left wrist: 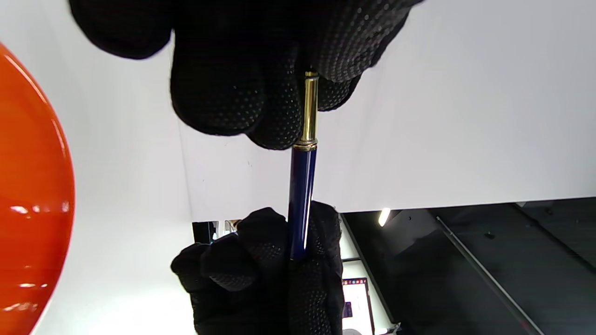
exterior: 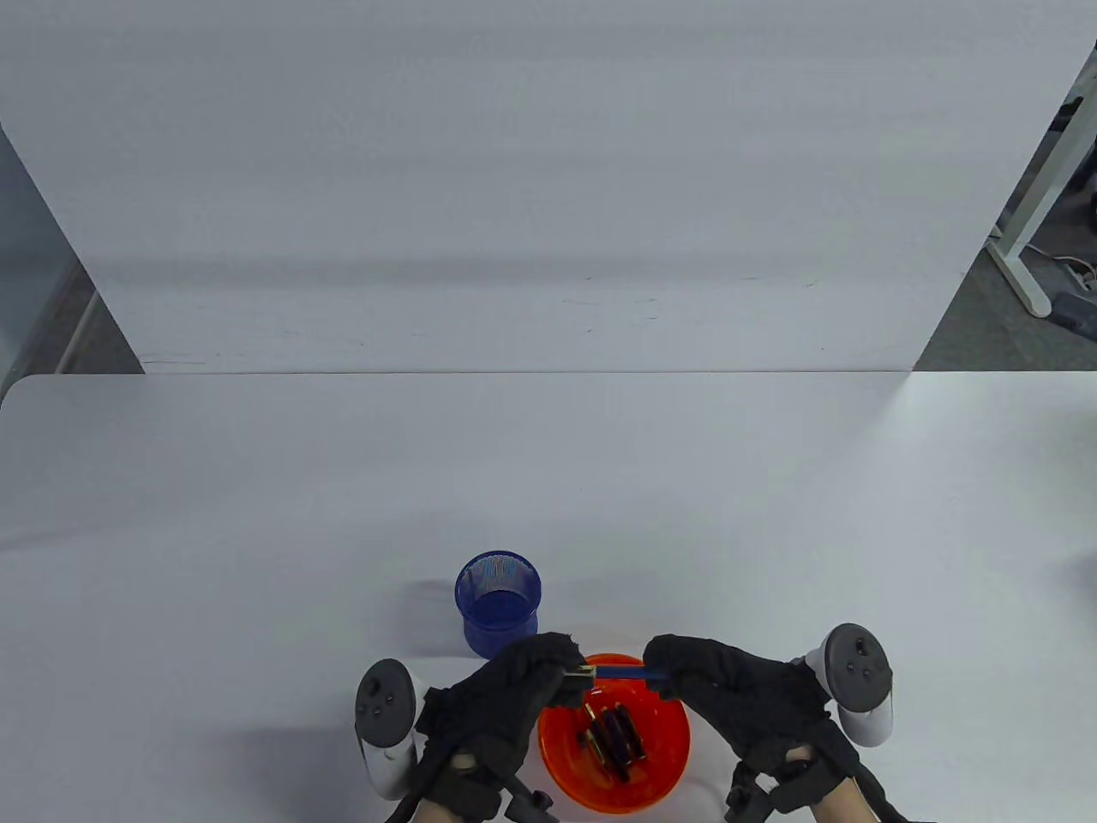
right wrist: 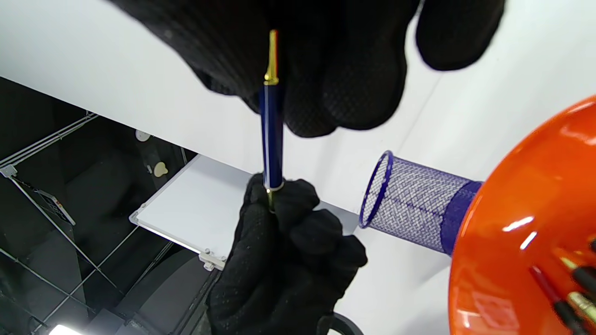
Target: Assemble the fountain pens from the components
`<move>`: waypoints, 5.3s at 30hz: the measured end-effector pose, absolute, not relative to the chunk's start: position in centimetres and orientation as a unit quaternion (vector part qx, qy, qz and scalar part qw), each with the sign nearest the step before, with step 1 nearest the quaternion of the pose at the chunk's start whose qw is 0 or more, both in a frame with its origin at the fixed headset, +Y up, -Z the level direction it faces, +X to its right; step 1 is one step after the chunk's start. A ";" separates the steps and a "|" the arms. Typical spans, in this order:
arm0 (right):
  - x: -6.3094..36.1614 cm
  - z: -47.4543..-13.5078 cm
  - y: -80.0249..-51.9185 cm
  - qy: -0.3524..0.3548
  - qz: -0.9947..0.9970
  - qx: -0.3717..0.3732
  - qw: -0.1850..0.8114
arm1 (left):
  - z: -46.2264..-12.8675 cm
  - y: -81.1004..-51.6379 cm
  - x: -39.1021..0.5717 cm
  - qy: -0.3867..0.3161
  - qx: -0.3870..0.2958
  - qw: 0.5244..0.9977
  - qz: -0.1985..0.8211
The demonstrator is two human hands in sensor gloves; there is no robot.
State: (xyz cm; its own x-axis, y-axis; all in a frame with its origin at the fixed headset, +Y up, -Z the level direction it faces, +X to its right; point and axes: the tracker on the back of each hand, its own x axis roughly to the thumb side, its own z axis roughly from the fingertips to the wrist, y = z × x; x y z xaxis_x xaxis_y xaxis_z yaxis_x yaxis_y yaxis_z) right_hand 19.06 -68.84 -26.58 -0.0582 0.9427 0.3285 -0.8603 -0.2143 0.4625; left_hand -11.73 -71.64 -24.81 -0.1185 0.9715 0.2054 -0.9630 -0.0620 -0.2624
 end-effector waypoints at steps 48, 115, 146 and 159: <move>18.9 -26.3 -68.5 0.056 0.734 0.277 0.617 | -24.9 -71.7 -11.7 -0.171 -0.014 0.667 0.725; 19.1 -26.4 -68.5 0.053 0.730 0.279 0.622 | -24.9 -71.7 -11.7 -0.173 -0.010 0.670 0.722; 19.0 -26.4 -68.7 0.049 0.738 0.270 0.616 | -24.8 -71.7 -11.6 -0.174 -0.014 0.668 0.723; 18.9 -26.3 -68.7 0.045 0.739 0.280 0.611 | -24.9 -71.7 -11.8 -0.174 -0.011 0.671 0.721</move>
State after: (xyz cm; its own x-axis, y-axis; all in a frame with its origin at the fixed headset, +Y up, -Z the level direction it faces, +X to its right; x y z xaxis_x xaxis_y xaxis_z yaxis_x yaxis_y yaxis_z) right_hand 18.88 -68.68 -26.29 -0.0966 0.9284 0.3589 -0.8780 -0.2493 0.4086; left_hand -11.77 -71.72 -24.90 -0.1004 0.9710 0.2168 -0.9632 -0.0402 -0.2658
